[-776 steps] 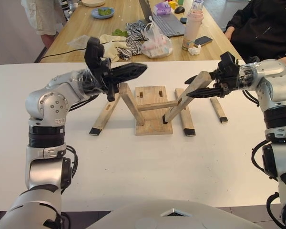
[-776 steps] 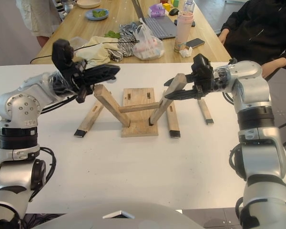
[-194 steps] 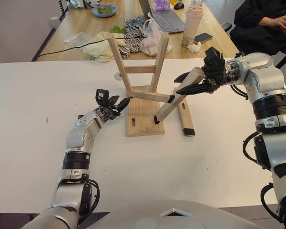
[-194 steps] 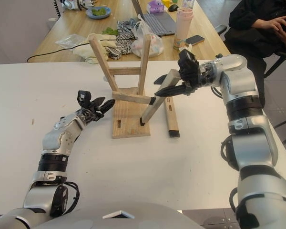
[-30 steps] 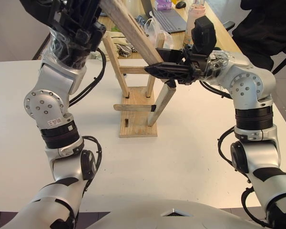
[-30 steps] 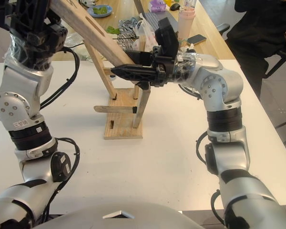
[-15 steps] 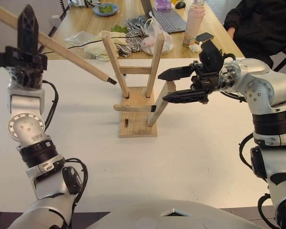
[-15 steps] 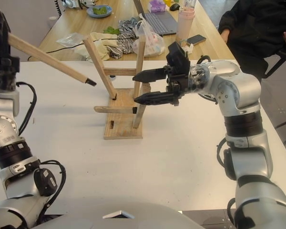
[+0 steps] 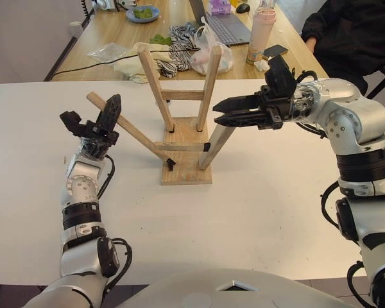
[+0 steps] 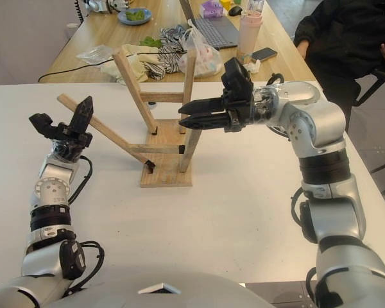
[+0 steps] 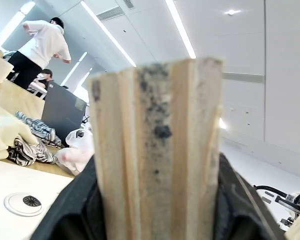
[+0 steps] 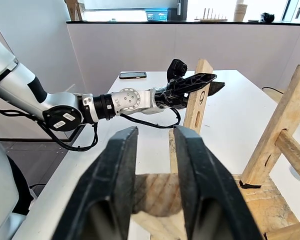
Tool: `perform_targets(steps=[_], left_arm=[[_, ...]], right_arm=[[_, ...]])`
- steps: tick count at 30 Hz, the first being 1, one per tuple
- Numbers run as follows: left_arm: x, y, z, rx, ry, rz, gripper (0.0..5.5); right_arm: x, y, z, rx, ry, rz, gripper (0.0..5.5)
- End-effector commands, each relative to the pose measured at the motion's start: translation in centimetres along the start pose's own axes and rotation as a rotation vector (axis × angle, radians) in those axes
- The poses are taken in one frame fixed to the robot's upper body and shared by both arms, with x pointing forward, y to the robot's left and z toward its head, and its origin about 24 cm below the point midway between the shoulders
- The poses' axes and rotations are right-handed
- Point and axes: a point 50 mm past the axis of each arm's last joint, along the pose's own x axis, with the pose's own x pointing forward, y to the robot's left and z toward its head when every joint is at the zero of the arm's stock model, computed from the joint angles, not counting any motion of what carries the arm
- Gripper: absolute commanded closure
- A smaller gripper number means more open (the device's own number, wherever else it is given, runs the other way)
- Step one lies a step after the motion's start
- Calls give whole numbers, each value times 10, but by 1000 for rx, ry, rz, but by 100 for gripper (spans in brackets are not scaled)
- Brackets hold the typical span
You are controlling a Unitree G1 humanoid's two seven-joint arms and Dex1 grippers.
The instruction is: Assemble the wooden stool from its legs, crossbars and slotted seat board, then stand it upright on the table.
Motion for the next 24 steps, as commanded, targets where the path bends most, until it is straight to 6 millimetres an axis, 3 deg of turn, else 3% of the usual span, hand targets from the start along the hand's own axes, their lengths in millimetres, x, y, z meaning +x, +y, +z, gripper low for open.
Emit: perform_targets(steps=[1, 5, 9, 24], left_arm=[[-16, 3, -4, 116, 396, -53, 349], [-14, -12, 14, 255, 792, -254, 349], [-11, -19, 24, 361, 971, -347, 349], [9, -32, 20, 527, 1176, -491, 349]], right_arm=[[3, -1, -27, 95, 99, -13, 494], [4, 2, -34, 106, 113, -9, 550], [8, 3, -38, 107, 118, -15, 550], [20, 3, -49, 120, 109, -34, 550]])
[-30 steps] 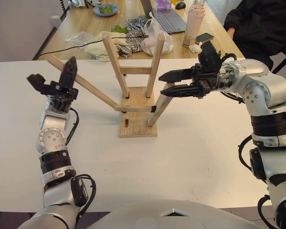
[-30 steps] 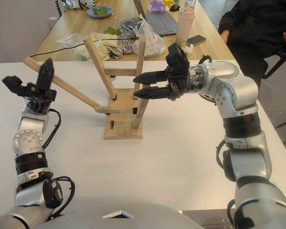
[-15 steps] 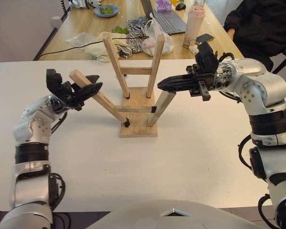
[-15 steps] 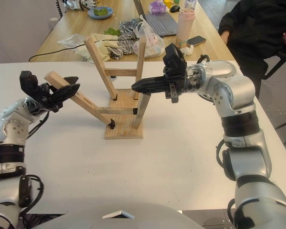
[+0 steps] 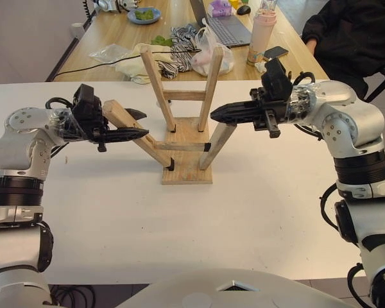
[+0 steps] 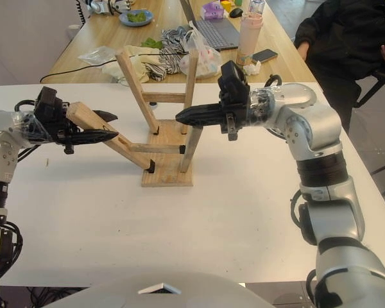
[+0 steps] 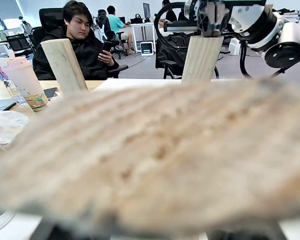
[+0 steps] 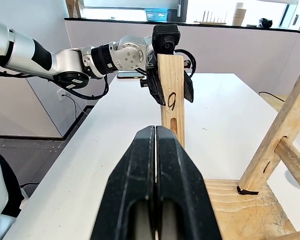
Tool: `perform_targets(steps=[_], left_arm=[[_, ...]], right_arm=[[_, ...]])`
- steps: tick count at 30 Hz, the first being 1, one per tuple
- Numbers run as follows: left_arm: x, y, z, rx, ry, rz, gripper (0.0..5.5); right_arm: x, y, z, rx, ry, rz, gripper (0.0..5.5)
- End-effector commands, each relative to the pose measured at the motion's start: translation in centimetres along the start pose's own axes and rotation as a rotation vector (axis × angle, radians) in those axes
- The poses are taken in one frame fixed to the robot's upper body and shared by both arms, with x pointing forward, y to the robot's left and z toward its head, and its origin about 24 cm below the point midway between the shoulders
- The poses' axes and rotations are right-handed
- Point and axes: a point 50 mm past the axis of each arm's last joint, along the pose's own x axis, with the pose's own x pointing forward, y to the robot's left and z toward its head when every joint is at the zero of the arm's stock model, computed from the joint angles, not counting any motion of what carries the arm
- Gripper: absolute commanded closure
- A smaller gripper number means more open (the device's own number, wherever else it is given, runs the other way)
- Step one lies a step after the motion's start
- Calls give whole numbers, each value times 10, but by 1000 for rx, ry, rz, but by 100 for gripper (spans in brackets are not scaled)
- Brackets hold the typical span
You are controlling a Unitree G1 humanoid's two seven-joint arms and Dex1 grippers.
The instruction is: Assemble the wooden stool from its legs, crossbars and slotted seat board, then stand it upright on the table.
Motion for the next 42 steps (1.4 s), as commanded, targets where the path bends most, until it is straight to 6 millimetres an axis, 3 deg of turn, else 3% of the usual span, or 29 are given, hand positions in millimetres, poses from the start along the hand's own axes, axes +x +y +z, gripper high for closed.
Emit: perform_targets(steps=[1, 7, 12, 15, 18, 21, 24, 26, 31, 34, 38, 42], left_arm=[[11, -10, -46, -80, 314, -22, 349], [20, -10, -48, -36, 338, -41, 349], [48, -12, -47, -25, 328, -75, 349], [65, -28, -65, -24, 474, -151, 349], [66, -38, -83, -40, 561, -162, 349], [60, -39, -87, -79, 558, -120, 279], [59, -38, -85, -103, 511, -55, 233], [62, -36, -82, -105, 476, -6, 228], [69, -31, -67, -111, 361, 82, 228], [70, -30, -62, -105, 333, 113, 228], [70, -29, -59, -107, 303, 157, 228], [70, -28, -56, -103, 284, 183, 228]], right_arm=[[16, 5, -49, 161, 121, -10, 550], [19, 5, -51, 161, 120, -2, 550], [21, 7, -54, 158, 140, 10, 550], [26, 10, -62, 148, 180, 24, 550], [29, 6, -64, 123, 185, -7, 550], [26, -13, -52, 93, 116, -144, 550], [19, -24, -52, 85, 115, -240, 500], [14, -33, -48, 61, 97, -307, 467], [1, -53, -29, 18, 7, -481, 467], [-13, -56, -1, -6, -112, -584, 467], [-9, -48, 13, -219, -44, -747, 467], [30, -23, 7, -530, 16, -787, 467]])
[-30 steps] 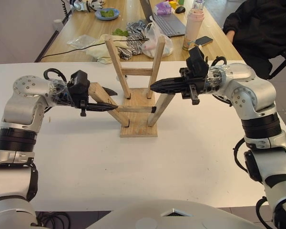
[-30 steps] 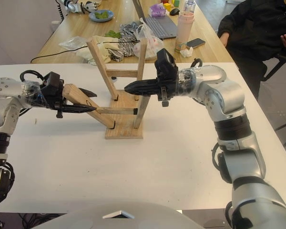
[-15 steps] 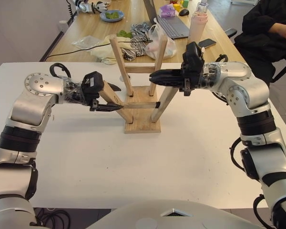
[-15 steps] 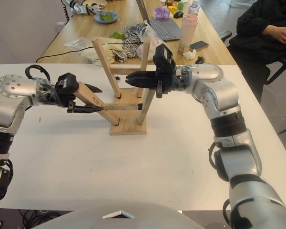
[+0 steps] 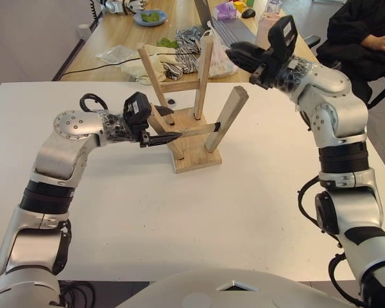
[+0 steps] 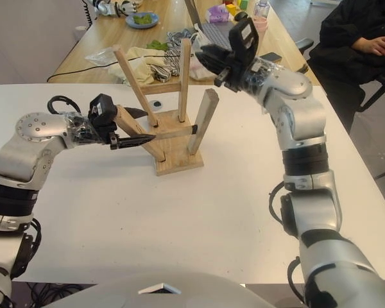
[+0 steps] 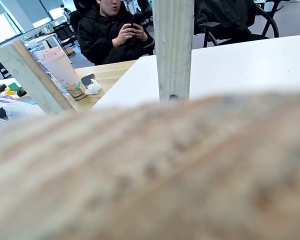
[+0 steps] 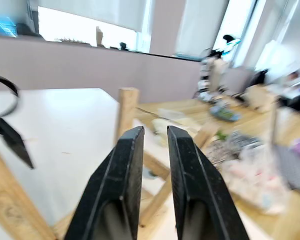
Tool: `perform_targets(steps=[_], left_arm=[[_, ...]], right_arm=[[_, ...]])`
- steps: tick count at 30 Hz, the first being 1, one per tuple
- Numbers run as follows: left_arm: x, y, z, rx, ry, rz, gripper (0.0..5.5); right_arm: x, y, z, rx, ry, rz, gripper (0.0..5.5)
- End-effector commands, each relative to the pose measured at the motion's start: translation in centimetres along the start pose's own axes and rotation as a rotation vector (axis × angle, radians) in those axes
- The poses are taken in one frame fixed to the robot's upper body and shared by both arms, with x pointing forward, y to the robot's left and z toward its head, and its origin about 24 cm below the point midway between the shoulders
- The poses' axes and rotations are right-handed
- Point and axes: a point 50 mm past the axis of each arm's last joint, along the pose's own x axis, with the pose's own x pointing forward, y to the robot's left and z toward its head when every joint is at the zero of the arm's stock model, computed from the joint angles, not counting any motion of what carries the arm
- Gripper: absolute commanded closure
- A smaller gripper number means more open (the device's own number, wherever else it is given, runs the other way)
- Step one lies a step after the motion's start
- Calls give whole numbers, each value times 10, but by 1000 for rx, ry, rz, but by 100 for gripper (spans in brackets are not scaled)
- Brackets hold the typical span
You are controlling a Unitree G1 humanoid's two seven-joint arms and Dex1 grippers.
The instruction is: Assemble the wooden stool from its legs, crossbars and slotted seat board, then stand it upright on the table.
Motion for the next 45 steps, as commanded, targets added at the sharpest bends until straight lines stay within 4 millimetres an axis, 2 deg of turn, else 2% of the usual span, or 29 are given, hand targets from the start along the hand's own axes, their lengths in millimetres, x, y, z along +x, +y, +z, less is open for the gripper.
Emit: perform_targets(steps=[1, 5, 8, 10, 12, 14, 17, 20, 22, 24, 26, 31, 35, 41, 45], left_arm=[[9, -22, -47, -191, 144, -32, 228], [7, -23, -48, -194, 155, -29, 228], [5, -23, -48, -187, 176, -40, 228], [2, -24, -48, -179, 190, -59, 228], [1, -24, -46, -168, 195, -71, 228], [2, -21, -45, -148, 201, -67, 228], [5, -15, -43, -100, 240, -69, 228], [12, -9, -44, -28, 332, -146, 228], [17, -9, -41, -12, 347, -196, 192], [20, -9, -41, -15, 342, -208, 180], [12, -12, -44, -36, 341, -206, 180], [-23, -27, -52, -115, 365, -203, 180], [-44, -34, -43, -216, 279, -171, 180], [-44, -17, -23, -179, 139, -20, 180], [-47, -15, -24, -176, 142, 29, 180]], right_arm=[[9, 52, 0, -205, -67, 1, 486], [17, 97, -28, -315, 27, 78, 541], [23, 109, -46, -384, 113, 111, 549], [24, 121, -69, -365, 221, 170, 549], [17, 145, -98, -310, 361, 305, 549], [11, 159, -110, -284, 419, 377, 549], [10, 161, -109, -265, 427, 380, 549], [8, 165, -110, -236, 438, 389, 549], [9, 165, -110, -232, 440, 389, 550], [9, 165, -111, -228, 445, 381, 550], [11, 165, -111, -227, 446, 379, 550], [9, 162, -113, -231, 450, 374, 550], [5, 159, -119, -227, 470, 375, 550], [1, 153, -124, -244, 495, 397, 550], [6, 145, -118, -265, 454, 366, 550]])
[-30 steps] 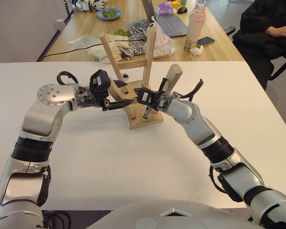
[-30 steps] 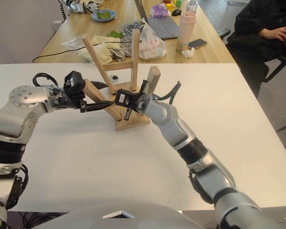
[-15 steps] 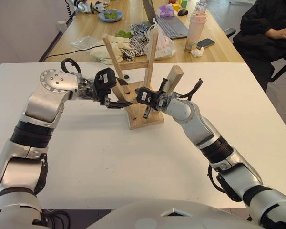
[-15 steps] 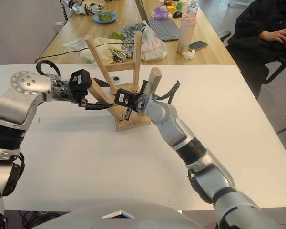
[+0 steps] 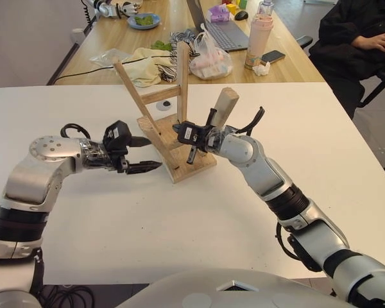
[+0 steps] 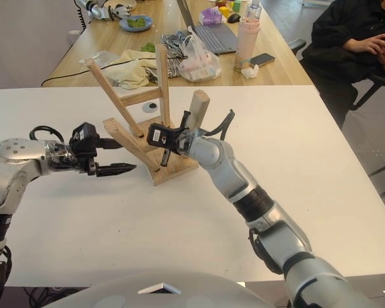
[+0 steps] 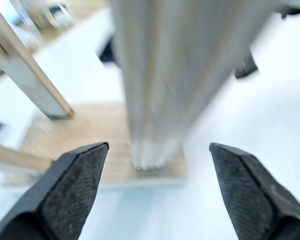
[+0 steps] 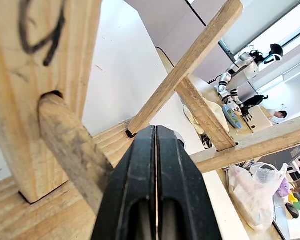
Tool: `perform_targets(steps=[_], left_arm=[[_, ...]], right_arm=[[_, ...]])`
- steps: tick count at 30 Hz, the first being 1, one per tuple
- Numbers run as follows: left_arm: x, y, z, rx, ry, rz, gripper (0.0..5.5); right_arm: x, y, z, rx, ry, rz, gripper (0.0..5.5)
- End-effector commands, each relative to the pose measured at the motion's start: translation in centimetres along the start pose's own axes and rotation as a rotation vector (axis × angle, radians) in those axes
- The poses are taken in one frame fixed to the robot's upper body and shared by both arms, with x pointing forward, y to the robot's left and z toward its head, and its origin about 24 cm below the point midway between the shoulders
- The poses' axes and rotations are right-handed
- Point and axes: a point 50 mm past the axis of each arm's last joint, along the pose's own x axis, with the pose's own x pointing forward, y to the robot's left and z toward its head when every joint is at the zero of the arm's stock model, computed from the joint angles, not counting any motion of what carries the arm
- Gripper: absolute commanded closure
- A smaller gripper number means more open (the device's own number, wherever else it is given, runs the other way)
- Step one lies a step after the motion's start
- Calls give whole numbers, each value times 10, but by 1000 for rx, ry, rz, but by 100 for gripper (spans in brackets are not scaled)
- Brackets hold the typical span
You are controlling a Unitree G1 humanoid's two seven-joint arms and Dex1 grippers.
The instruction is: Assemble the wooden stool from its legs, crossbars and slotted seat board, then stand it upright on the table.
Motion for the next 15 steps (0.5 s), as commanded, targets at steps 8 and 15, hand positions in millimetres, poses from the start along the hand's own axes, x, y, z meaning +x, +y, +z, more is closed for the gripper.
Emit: perform_targets(steps=[8, 15], left_arm=[[-5, -20, -27, -346, -378, 327, 180], [-1, 22, -52, -477, -488, 756, 180]], right_arm=[[-45, -33, 21, 607, -297, -36, 550], [-73, -57, 36, 853, -435, -23, 550]])
